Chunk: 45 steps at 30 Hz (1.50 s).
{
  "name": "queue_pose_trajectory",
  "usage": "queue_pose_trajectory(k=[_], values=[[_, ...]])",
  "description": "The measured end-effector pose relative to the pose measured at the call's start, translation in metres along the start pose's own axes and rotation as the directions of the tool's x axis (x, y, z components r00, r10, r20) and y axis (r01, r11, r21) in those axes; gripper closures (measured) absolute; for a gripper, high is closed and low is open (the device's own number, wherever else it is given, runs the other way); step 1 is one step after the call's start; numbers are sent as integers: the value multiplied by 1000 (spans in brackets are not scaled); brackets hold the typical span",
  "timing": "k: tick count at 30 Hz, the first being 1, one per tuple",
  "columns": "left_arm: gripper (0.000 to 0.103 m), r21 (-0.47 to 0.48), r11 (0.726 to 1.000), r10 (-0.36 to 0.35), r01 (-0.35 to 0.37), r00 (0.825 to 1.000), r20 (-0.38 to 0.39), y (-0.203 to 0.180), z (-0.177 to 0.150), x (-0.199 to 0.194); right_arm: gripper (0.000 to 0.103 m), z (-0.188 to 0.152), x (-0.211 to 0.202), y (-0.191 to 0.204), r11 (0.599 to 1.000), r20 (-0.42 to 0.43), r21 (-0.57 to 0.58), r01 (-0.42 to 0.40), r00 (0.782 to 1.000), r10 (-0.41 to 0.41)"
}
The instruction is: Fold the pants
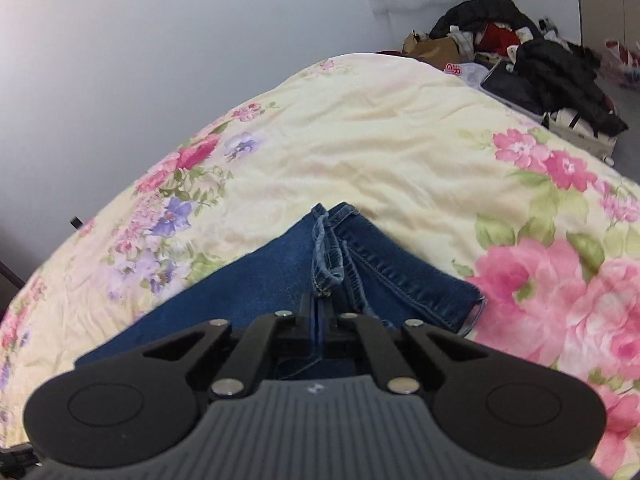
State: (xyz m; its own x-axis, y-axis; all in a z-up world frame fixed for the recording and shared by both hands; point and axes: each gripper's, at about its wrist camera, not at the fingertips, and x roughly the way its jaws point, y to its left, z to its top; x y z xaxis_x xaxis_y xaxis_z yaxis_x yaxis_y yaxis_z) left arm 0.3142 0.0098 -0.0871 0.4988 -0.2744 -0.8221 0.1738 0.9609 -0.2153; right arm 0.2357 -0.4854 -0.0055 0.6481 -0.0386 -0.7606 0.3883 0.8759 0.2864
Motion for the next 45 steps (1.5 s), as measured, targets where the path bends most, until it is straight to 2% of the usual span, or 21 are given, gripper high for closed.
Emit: queue_pose_trajectory(k=[3,7,9,10,11,16,18,20,23,24,25,26,28,30,32,35,37,39,41,43,45], values=[[35,-5,1000,5,-5,1000,-5,1,0,0,103,-15,17,-11,1000,-66,3,29,997,-29],[35,-11,1000,9,-9,1000,2,4,0,-5,99,-25,14,-25,999,-51,40,6,999,-4],[35,-18,1000,6,-6,1000,23,7,2,-11,82,-27,6,-32,996,-39,84,-31,999,34],[35,-25,1000,3,-3,999,34,8,2,-13,64,-29,2,-36,993,-31,106,-50,998,54],[35,-32,999,2,-1,999,40,9,3,-15,58,-30,2,-39,990,-30,124,-63,997,68],[35,-73,997,2,1,999,48,13,5,-22,59,-38,19,-65,945,-34,304,-116,991,132],[35,-68,998,7,-4,999,51,12,4,-25,58,-43,31,-79,892,-32,425,-151,983,182],[35,-64,998,7,-4,999,53,12,4,-28,59,-51,40,-91,812,-9,549,-195,971,239],[35,-63,998,6,-3,999,52,12,4,-30,60,-53,44,-94,743,45,619,-254,956,289],[35,-63,998,9,-6,999,51,13,4,-30,64,-52,44,-93,736,47,628,-252,956,288],[35,-67,998,10,-7,999,51,13,4,-30,80,-48,44,-91,738,42,630,-244,959,281],[35,-73,997,9,-5,999,50,14,4,-29,89,-44,43,-89,744,39,623,-242,959,280],[35,-81,997,3,1,999,42,16,3,-26,94,-33,40,-80,778,31,585,-229,965,261],[35,-71,997,8,-6,1000,27,15,1,-21,96,-16,37,-65,844,9,499,-197,975,222],[37,-59,998,21,-20,1000,6,13,-1,-15,97,5,33,-39,927,-30,353,-125,989,145],[42,-50,998,33,-34,999,-24,11,-5,-5,98,42,22,14,987,-33,137,-81,996,86],[42,-62,998,24,-26,999,-24,11,-5,-2,98,64,-3,51,987,32,0,-159,987,159],[42,-78,997,6,-7,1000,-18,13,-6,-2,98,77,-34,80,958,134,-157,-241,956,262],[42,-87,996,-6,5,1000,-10,15,-7,-4,99,77,-53,91,927,198,-298,-227,935,293],[42,-94,995,-29,29,1000,1,16,-9,-5,99,72,-41,78,927,187,-346,-142,958,216],[42,-103,994,-49,48,999,-3,16,-10,-4,99,61,-3,44,948,80,-312,-57,993,86]])
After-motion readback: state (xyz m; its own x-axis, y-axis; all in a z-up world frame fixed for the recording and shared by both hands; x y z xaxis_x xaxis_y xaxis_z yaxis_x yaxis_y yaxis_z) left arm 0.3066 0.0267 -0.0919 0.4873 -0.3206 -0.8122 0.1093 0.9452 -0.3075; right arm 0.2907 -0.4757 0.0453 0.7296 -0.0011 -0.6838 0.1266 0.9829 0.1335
